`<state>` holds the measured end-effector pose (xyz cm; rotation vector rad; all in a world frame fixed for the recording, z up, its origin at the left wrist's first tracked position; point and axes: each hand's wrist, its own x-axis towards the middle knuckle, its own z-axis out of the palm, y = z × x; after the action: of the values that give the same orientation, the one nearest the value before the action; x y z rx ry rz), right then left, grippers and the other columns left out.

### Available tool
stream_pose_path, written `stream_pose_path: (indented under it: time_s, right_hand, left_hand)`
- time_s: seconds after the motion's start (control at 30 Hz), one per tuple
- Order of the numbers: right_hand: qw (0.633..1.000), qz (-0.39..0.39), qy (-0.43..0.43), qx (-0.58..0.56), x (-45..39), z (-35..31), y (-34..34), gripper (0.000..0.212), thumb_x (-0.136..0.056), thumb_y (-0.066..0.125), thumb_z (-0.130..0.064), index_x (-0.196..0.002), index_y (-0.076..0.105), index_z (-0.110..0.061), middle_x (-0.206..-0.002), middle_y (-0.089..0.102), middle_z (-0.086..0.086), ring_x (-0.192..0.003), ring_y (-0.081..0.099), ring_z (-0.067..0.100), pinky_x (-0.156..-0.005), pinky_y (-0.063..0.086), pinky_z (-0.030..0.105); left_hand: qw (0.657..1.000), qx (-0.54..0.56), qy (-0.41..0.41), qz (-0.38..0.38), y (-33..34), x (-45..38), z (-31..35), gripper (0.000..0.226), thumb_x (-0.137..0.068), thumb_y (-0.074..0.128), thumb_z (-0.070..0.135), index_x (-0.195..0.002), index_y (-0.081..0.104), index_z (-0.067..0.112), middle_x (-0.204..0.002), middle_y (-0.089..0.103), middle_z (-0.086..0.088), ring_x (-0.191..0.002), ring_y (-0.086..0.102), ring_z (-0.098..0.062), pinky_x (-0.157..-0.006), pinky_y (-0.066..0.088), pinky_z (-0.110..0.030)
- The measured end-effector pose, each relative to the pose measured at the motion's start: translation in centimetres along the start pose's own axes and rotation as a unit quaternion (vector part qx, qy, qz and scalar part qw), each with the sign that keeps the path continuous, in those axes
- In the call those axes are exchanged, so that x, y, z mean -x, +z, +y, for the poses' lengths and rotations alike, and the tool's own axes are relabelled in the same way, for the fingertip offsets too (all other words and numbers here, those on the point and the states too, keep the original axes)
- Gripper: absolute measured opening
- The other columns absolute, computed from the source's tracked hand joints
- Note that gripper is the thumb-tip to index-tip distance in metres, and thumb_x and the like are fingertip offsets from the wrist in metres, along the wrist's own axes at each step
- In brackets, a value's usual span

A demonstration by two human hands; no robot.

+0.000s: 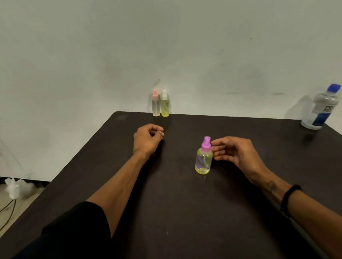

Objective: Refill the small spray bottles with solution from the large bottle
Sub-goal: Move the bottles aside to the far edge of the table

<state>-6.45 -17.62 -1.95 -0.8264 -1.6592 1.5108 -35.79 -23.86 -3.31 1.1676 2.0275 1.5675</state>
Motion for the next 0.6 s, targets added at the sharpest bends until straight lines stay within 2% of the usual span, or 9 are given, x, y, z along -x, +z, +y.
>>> stream_pose_path:
  time_s: [0.1,0.23,0.3,0.37,0.47,0.6]
  right_hand:
    - [0.997,-0.006,-0.047,0.069,3.1,-0.2,1.0,0.039,-0.094,0.074,-0.039,-0.121,0.076,-0.011,-0.110,0.079,0.010,-0.104,0.076,0.025,-0.094,0.060,0.040]
    - [0.981,0.009,-0.072,0.181,4.9,-0.7,3.0,0.064,-0.072,0.096,-0.039,-0.128,0.071,-0.024,-0.113,0.079,-0.008,-0.105,0.075,0.006,-0.095,0.060,0.027]
    - [0.974,0.029,-0.076,0.209,5.4,-0.9,4.0,0.058,-0.071,0.098,-0.032,-0.123,0.074,-0.022,-0.108,0.079,-0.008,-0.100,0.075,0.005,-0.095,0.061,0.031]
    - [0.970,0.052,-0.076,0.225,5.5,-1.0,4.9,0.053,-0.071,0.098,-0.029,-0.118,0.076,-0.020,-0.105,0.079,-0.008,-0.097,0.075,0.006,-0.095,0.062,0.034]
    - [0.969,0.063,-0.071,0.229,5.7,-1.4,5.9,0.051,-0.072,0.097,-0.031,-0.117,0.077,-0.020,-0.103,0.079,-0.008,-0.096,0.075,0.006,-0.093,0.062,0.032]
    - [0.973,0.061,-0.099,0.202,5.0,-2.8,6.9,0.052,-0.072,0.096,-0.037,-0.116,0.077,-0.016,-0.101,0.080,-0.005,-0.093,0.076,0.007,-0.087,0.062,0.025]
  left_hand:
    - [1.000,-0.014,0.007,-0.015,-0.2,4.0,1.2,0.017,-0.095,0.068,0.008,-0.095,0.075,0.024,-0.088,0.077,0.006,-0.087,0.074,-0.007,-0.092,0.062,-0.036]
    - [0.999,-0.006,0.018,-0.044,0.2,9.5,3.1,0.016,-0.091,0.069,0.012,-0.091,0.075,0.027,-0.088,0.078,0.007,-0.087,0.075,-0.007,-0.092,0.061,-0.035]
    - [0.998,0.020,0.023,-0.062,0.4,12.1,3.8,0.011,-0.085,0.071,0.021,-0.091,0.078,0.028,-0.088,0.079,0.006,-0.089,0.075,-0.009,-0.092,0.061,-0.037]
    - [0.996,0.047,0.025,-0.068,0.4,13.6,4.1,0.015,-0.082,0.067,0.030,-0.092,0.079,0.029,-0.089,0.079,0.007,-0.090,0.076,-0.011,-0.091,0.062,-0.039]
    - [0.996,0.074,0.018,-0.051,0.4,14.3,4.4,0.014,-0.089,0.066,0.026,-0.090,0.078,0.031,-0.088,0.079,0.006,-0.089,0.075,-0.013,-0.090,0.062,-0.043]
    - [0.994,0.102,-0.007,-0.026,0.3,13.4,5.5,0.013,-0.093,0.068,0.023,-0.089,0.080,0.020,-0.081,0.078,0.000,-0.075,0.070,-0.012,-0.079,0.064,-0.041]
